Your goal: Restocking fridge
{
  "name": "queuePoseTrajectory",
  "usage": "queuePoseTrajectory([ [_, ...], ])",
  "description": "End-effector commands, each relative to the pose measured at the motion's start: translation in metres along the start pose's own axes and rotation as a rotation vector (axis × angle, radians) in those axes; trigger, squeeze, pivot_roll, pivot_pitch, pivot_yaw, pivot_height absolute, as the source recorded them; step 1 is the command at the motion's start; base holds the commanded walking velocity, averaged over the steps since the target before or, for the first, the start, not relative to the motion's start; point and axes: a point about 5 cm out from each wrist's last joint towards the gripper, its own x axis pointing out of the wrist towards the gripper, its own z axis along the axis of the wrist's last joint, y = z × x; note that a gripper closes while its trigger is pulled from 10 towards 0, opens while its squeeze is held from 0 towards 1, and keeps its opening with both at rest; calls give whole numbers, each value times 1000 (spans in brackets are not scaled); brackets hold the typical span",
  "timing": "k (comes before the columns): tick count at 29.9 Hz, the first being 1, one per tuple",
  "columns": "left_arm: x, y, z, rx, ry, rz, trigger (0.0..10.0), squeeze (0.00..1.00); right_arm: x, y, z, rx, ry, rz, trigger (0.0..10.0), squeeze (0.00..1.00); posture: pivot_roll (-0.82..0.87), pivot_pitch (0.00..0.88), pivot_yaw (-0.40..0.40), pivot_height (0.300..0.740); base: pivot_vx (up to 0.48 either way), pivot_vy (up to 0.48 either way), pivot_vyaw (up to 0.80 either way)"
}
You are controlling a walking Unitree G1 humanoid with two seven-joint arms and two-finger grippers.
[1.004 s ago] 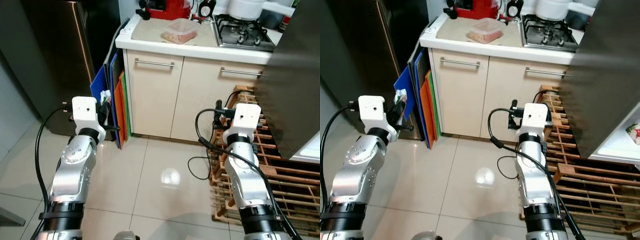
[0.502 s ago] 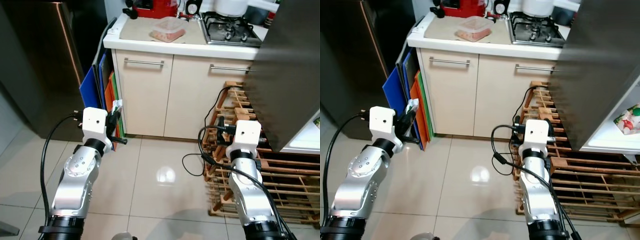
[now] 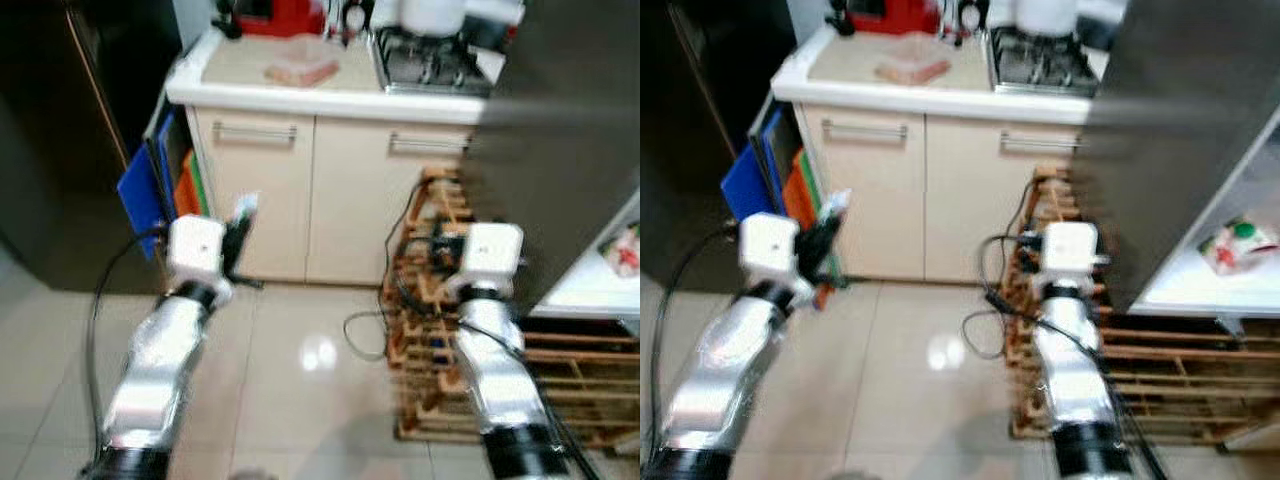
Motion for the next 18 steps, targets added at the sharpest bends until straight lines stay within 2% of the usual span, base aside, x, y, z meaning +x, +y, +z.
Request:
queuePoseTrajectory([
  [1,3,-10,7,-16,-32,-31,10000,0,0,-14,-3,-12,10,-39,10000,20,62,0,-26,740,0,0,0],
  [8,4,-10,7,0,-34,-31,10000,0,0,-11,-6,-17,19,-18,10000,24,59,0,-24,740,0,0,0],
  [11,4,-12,8,15,-46,-60,10000,0,-4,-5,-4,1,-5,27,10000,27,54,0,-22,740,0,0,-563],
  [18,4,-12,8,17,-51,-74,10000,0,-5,-5,-5,-1,-6,37,10000,31,53,0,-23,740,0,0,-566],
])
